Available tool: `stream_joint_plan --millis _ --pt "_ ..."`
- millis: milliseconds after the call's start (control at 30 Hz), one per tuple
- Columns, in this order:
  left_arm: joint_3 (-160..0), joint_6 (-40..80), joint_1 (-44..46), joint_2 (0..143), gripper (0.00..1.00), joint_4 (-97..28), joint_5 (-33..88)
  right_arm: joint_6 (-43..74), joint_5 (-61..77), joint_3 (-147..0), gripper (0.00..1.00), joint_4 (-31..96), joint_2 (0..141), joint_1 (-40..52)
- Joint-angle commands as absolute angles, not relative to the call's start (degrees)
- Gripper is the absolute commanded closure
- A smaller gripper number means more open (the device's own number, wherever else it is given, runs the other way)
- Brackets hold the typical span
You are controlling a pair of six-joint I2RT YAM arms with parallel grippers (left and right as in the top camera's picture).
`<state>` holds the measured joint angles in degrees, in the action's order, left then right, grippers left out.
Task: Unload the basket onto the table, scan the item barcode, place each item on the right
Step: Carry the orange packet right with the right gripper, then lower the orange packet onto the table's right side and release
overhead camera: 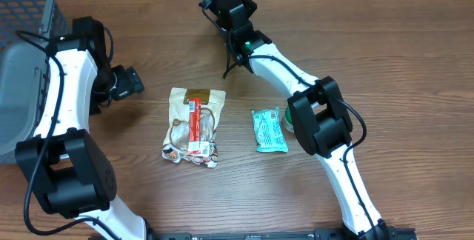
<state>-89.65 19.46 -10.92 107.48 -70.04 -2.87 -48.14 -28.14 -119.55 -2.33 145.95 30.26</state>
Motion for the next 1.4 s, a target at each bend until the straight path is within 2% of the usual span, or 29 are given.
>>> stream_joint_plan --millis 0,133,433,767,1000,1100,1300,1367 --pt "-90.48 19.27 -11.22 106.39 0.0 -69.97 -3.38 -56.14 -28.93 -120.05 0.96 -5.04 145.75 29.87" --pt "-90.48 19.27 -11.22 106.39 0.0 -69.97 -3.38 -60.36 -28.88 -120.05 0.96 -6.87 145.75 29.87" --pt "-90.48 19.27 -11.22 106.39 0.0 -69.97 -3.38 -59.66 -29.04 -120.03 0.97 -6.81 146.63 29.21" --pt "-90.48 19.27 -11.22 106.39 0.0 -69.97 -3.38 -39.46 -29.61 -120.05 0.96 -0.8 133.58 29.47" --pt "-90.48 19.27 -11.22 106.39 0.0 -69.97 -3.38 -19.75 -28.1 -120.05 0.96 16.58 120.64 27.27" --pt "-90.48 19.27 -11.22 106.39 0.0 -69.97 -3.38 -7.42 -26.89 -120.05 0.96 30.87 116.11 24.38" --pt "-90.48 19.27 -11.22 106.39 0.0 -70.0 -3.38 6.44 -26.22 -120.01 0.96 51.37 115.33 17.23" --pt "-90.48 19.27 -11.22 106.39 0.01 -70.0 -3.38 11.88 -20.64 -119.96 0.96 58.96 115.42 13.04"
